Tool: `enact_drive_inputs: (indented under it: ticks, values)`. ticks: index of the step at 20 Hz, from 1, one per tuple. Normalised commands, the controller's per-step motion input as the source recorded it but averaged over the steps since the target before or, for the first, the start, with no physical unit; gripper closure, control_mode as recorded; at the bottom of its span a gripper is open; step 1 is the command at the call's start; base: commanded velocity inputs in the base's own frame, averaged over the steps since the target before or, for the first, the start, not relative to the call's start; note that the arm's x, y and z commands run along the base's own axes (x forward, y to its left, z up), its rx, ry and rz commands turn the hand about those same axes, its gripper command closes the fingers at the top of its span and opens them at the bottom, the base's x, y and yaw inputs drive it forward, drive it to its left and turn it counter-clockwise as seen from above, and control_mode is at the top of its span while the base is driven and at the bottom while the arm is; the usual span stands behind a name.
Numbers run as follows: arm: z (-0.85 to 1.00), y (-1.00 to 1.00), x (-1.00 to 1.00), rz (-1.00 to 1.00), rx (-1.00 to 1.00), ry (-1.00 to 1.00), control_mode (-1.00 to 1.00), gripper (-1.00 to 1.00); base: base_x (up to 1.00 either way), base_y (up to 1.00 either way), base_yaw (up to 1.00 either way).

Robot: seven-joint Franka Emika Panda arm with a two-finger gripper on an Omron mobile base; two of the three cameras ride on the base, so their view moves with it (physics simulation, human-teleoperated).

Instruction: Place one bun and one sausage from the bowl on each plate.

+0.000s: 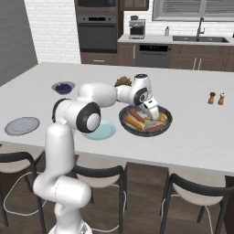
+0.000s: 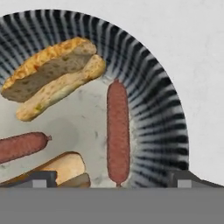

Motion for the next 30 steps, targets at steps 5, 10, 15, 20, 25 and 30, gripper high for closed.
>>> enact_drive_inputs:
  ticks: [5,10,15,20,25,30]
  values:
    - [-0.08,-0.06,0.20,0.00,0.00,0.00,-1.00,-1.00,0.00,0.00,0.00]
    - [-0.29,0.00,0.14,0.00,0.00,0.00,-1.00,-1.00,0.00,0.00,0.00]
    - [-0.37,0.00,0.12,0.00,0.00,-0.10,-1.00,-1.00,0.00,0.00,0.00]
    - [-0.40,0.00,0.08,0.00,0.00,-0.06,-1.00,-1.00,0.00,0.00,0.00]
    - [-0.16,0.00,0.47,-0.01,0.00,-0.05,-1.00,-1.00,0.00,0.00,0.00]
    - [0.00,0.00,0.55,-0.03,0.02,0.00,-1.00,-1.00,0.00,0.00,0.00]
